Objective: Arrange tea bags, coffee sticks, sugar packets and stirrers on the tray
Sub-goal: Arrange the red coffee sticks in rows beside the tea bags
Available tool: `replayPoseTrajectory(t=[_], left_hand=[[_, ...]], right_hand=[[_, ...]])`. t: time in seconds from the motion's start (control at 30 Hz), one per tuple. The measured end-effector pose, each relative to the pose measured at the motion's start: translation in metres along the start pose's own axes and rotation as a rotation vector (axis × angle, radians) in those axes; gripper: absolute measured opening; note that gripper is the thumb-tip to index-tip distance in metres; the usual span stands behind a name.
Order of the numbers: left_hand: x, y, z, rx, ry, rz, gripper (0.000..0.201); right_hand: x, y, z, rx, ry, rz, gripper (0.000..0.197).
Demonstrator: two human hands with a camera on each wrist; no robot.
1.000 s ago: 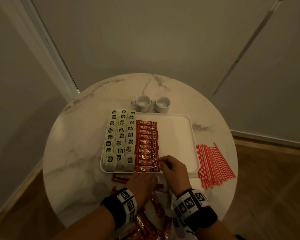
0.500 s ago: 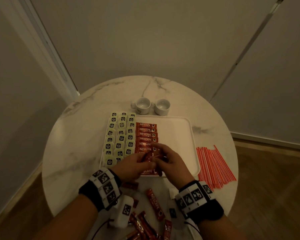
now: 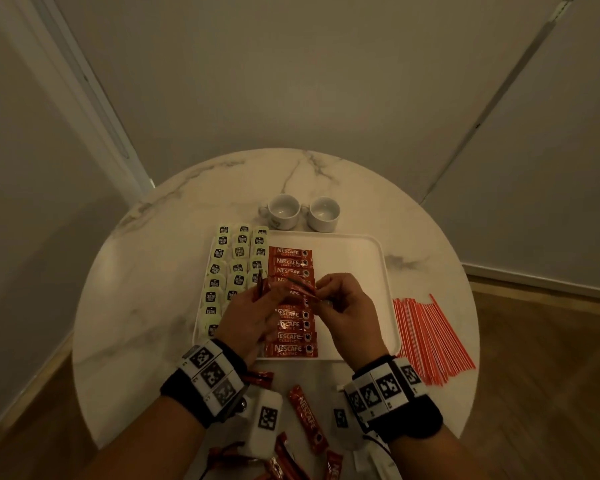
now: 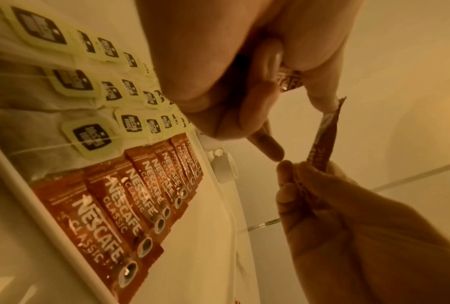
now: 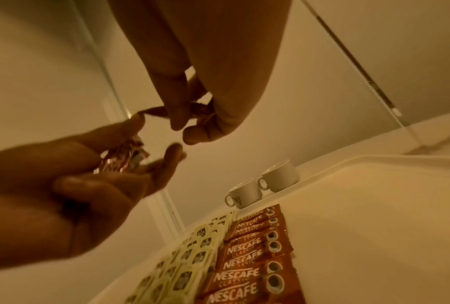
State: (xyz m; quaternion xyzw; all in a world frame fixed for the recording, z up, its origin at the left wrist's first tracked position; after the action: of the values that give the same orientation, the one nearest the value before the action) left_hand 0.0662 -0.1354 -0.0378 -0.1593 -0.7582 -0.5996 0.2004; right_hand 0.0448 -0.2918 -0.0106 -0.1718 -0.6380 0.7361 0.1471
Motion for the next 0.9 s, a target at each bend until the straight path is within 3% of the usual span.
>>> replayPoseTrajectory(t=[0.17, 0.27, 0.4, 0.57, 0.7, 0.9], left_hand=[[0.001, 0.009, -0.004, -0.008, 0.012, -0.05, 0.007], [-0.004, 0.015, -0.006, -0.036, 0.035, -0.077, 0.008], [-0.019, 0.022, 0.004, -0.173, 0.089, -0.158, 0.006], [-0.027, 0.027, -0.002, -0.392, 0.006, -0.186, 0.008], [-0.027, 0.029, -0.011, -0.491, -0.074, -0.226, 0.003], [-0.045, 0.019, 0.003, -0.709, -0.107, -0.265, 0.014]], right_hand=[[0.002, 0.008, -0.016, 0.002, -0.101, -0.167, 0.003], [0.009, 0.014, -0.033, 0.014, -0.24, -0.285, 0.013], [0.014, 0.021, -0.046, 0.15, -0.425, -0.295, 0.018], [-0.021, 0.007, -0.032, 0.109, -0.232, -0.276, 0.013], [-0.038, -0.001, -0.042, 0.202, -0.277, -0.172, 0.003], [-0.062, 0.012, -0.026, 0.0, -0.173, -0.353, 0.008]])
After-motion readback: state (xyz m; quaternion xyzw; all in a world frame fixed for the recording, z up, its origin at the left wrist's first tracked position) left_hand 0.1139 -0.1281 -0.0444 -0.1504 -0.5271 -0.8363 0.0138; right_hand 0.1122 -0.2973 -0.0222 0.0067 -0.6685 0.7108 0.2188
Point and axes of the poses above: each hand's wrist, its own x-axis away from the middle knuckle, its own z-axis out of the back of the hand, y = z × x, the point moved 9 cm from there along -x, towards the middle knuckle, and after that the axes turned 15 degrees about y, right-handed, at the moved point
